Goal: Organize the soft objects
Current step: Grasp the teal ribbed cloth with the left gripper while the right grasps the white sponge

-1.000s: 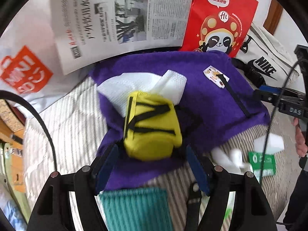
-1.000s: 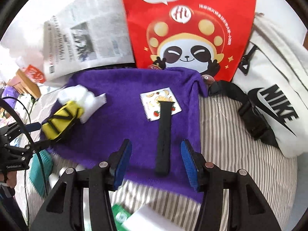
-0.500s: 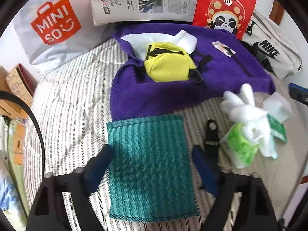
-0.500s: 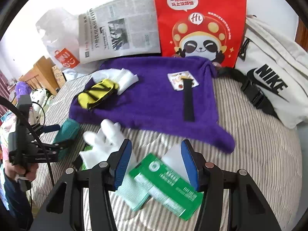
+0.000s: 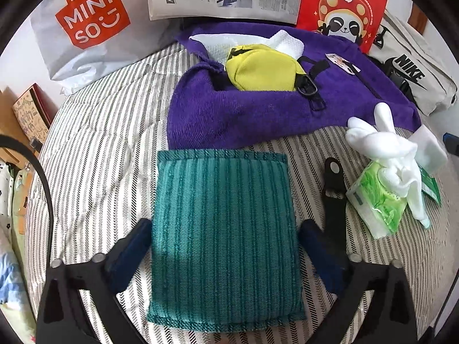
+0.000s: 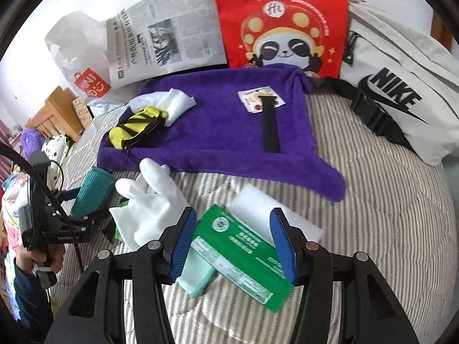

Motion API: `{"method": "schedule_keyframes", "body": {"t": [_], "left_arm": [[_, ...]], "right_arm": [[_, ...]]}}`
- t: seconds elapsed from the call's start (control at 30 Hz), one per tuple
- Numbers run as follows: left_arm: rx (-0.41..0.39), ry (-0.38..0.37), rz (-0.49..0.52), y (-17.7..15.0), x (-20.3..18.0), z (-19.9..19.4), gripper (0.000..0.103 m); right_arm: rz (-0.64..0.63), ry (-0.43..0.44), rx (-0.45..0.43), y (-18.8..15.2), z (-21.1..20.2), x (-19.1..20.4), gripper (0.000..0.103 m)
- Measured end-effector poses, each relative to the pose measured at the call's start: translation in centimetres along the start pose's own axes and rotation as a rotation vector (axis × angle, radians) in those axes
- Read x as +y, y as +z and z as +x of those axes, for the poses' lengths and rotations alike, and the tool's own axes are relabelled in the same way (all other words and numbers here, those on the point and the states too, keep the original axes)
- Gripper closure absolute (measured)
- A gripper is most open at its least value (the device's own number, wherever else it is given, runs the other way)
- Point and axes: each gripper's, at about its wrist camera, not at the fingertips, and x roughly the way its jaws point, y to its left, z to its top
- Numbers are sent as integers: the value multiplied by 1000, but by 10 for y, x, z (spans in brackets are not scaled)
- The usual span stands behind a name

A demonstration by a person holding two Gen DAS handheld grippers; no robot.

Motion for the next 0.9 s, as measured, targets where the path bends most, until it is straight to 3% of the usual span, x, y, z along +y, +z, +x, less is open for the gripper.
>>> {"method": "schedule_keyframes", "body": {"t": [0.3,0.4,0.5,0.57,0.63,0.73,0.9], "left_arm": [[-60,1,-2,-6,-1,-2,0],[-57,4,-11,-5,-1,-2,14],[-67,12,-22,-7,-2,-7,15],[-73,14,-14,-9,-2,-7,15],[-75,10,-10,-9,-2,-7,14],[-72,3,-1,-9,-2,-7,14],[-81,-1,3,-11,-1,-8,14]], "right_arm": [[18,-21,2,-10,-4,-17,50],[57,-60,10,-15,-2,-18,50],[70,-69,-19,-17,-4,-18,49],[33,-104,-41,-14,-5,-15,31],[-22,-133,-59,-10,-6,-11,23],[-103,-142,-60,-3,-1,-6,17],[-181,-163,17,2,28,0,17]]}}
